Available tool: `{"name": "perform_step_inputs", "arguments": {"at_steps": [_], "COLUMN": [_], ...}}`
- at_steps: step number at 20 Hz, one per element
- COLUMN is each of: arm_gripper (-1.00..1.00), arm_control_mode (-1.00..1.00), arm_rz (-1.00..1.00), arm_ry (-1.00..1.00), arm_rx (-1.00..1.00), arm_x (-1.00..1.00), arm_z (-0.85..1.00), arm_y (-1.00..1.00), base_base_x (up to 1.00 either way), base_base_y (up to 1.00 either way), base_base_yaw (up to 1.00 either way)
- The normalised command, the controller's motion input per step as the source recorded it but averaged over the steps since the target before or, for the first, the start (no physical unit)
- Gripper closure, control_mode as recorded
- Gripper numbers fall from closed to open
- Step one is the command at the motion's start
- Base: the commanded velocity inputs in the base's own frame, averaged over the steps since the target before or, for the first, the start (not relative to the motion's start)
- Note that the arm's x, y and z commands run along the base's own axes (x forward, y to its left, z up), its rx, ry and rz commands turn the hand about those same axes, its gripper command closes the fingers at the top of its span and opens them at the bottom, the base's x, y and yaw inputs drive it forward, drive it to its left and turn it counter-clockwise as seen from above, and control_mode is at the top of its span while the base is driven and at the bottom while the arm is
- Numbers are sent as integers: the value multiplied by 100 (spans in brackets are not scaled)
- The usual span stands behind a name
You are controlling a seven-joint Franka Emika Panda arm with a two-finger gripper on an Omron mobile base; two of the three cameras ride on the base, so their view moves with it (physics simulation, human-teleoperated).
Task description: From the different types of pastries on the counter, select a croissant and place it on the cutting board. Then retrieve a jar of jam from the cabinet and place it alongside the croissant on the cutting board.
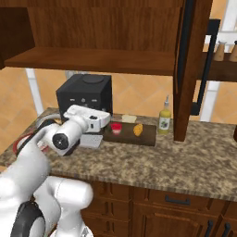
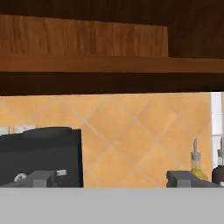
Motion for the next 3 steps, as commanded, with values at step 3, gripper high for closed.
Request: {"name": "perform_step_inputs", "arguments": {"at_steps": [3], "arm_gripper": [-100], "arm_control_mode": [-100], "arm_rz": [0], "arm_ry": [-24], "arm_rx": [7], "arm_x": [-100], "arm_z": [100], "arm_y": [0], "base_base_x": [0], "base_base_y": [0], "base_base_yaw": [0]}}
